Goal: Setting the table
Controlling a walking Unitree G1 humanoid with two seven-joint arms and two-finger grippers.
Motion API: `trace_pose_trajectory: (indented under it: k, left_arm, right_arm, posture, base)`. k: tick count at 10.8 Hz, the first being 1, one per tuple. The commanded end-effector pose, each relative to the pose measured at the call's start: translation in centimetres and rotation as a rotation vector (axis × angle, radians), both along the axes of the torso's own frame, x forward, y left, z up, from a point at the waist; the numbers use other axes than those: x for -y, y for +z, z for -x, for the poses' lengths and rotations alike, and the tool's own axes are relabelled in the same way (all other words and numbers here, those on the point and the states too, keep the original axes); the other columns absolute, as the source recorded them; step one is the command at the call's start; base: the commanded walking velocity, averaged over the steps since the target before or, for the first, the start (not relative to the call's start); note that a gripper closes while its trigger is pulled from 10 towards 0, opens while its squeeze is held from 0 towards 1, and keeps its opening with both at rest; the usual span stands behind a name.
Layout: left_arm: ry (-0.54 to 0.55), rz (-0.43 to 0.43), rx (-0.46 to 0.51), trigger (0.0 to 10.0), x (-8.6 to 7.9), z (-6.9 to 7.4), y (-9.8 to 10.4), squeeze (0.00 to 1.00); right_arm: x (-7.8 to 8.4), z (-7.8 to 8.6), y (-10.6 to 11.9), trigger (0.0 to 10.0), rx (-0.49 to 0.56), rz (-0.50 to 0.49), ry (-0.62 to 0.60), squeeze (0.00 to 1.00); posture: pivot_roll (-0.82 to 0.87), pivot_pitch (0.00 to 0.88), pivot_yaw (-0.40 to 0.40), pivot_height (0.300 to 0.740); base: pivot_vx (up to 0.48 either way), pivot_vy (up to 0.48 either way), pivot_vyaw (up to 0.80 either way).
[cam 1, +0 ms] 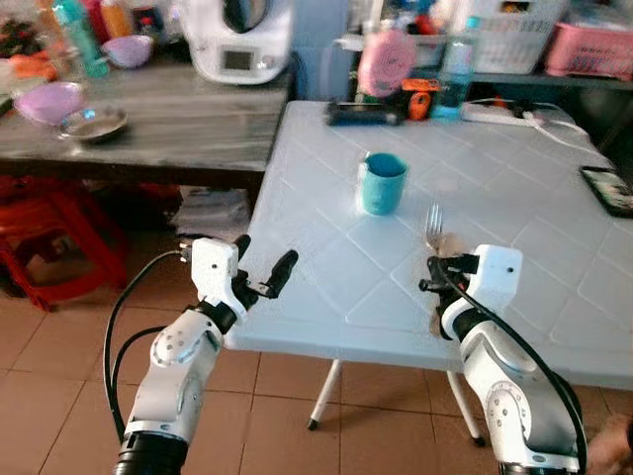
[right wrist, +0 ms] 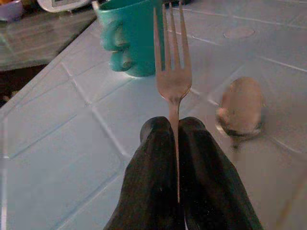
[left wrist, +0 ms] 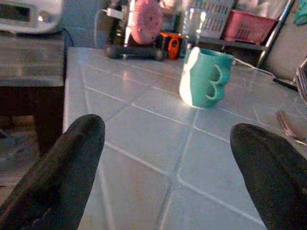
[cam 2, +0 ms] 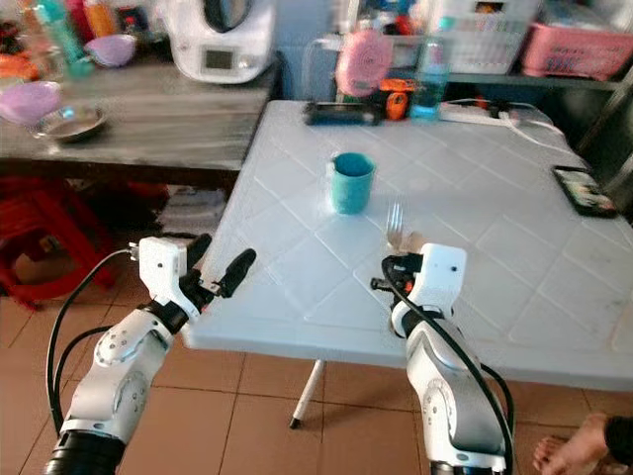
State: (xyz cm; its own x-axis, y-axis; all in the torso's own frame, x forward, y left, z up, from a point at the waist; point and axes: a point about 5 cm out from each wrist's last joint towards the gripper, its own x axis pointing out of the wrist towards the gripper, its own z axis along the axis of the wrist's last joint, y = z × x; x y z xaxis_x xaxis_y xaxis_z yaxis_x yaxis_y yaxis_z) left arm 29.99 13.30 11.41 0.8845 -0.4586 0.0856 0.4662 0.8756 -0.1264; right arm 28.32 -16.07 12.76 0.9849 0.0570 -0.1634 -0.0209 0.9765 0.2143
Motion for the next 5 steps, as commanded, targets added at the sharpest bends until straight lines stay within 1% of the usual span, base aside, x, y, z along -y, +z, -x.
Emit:
trace_pose_trajectory:
  k: [1, 2, 5]
  left_arm:
    - [0.002, -0.004, -0.001, 10.0, -0.13, -0.03, -0.14, 0.0]
    - [0.001, 0.01, 0.001, 10.0, 0.08, -0.07, -0.04, 0.0]
    - [-0.004, 0.013, -0.004, 10.0, 0.3, -0.02, -0.21, 0.0]
  right_arm:
    - [-0.1, -0.07, 0.59, 10.0, 0.029, 0.005, -0.004, 0.0]
    - [-0.14, -0.14, 0.58, 10.0, 0.029, 0.008, -0.007, 0.0]
    - [-0.24, -0.19, 0.57, 10.0, 0.031, 0.009, -0.007, 0.0]
  posture:
    - [-0.02, 0.0, -0.001, 0.74]
    - [-0.02, 0.0, 0.0, 0.74]
    - [-0.02, 0.0, 0.001, 0.74]
  base:
    - [0.0, 0.326, 0.0]
    - [0.0, 0.405, 0.0]
    - [0.0, 0.415, 0.0]
